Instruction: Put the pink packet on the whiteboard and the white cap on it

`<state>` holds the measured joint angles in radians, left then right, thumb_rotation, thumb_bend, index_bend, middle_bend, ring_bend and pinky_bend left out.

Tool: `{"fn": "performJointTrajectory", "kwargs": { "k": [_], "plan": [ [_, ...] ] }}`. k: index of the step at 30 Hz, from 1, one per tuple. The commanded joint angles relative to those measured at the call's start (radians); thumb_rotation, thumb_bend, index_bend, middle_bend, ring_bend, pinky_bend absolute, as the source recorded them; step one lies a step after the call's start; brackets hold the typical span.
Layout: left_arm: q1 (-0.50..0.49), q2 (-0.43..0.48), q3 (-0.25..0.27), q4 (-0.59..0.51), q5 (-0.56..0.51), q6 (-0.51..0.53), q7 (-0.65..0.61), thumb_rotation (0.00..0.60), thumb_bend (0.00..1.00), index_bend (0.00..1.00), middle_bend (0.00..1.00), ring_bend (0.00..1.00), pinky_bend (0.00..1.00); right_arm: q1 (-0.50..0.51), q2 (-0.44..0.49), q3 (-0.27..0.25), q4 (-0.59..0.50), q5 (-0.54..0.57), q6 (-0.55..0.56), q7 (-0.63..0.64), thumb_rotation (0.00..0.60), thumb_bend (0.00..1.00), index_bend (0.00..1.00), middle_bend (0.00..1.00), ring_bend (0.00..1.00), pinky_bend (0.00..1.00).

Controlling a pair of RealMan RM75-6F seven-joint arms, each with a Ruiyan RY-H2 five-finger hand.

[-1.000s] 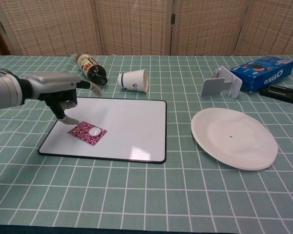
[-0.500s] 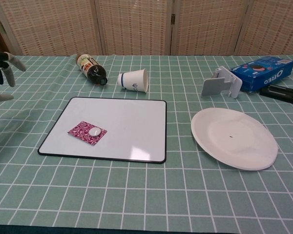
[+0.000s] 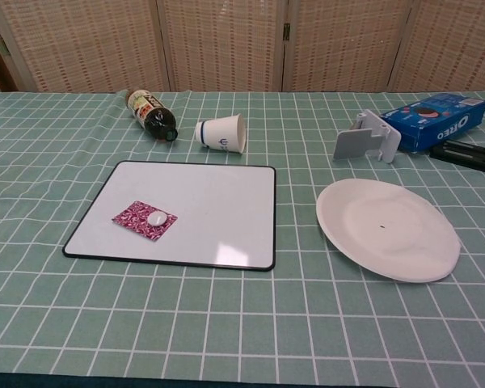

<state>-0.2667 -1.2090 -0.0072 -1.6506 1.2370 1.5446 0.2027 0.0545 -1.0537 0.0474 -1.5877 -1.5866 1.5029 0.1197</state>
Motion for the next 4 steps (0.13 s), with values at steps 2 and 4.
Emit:
{"fn": "performJointTrajectory", "kwargs": {
  "k": [2,4],
  "plan": [
    [0.057,0.006,0.043,-0.026,0.065,0.051,0.023,0.6,0.24,0.22,0.38,0.35,0.43,-0.001,-0.013,-0.006,0.008,-0.011,0.009,0.005,0.6,0.23,0.27,0.35,0.39,0.43],
    [0.077,0.002,0.048,-0.032,0.085,0.072,0.038,0.6,0.24,0.22,0.38,0.35,0.43,0.0,-0.014,-0.007,0.009,-0.011,0.009,0.003,0.6,0.23,0.27,0.35,0.39,0.43]
  ]
}}
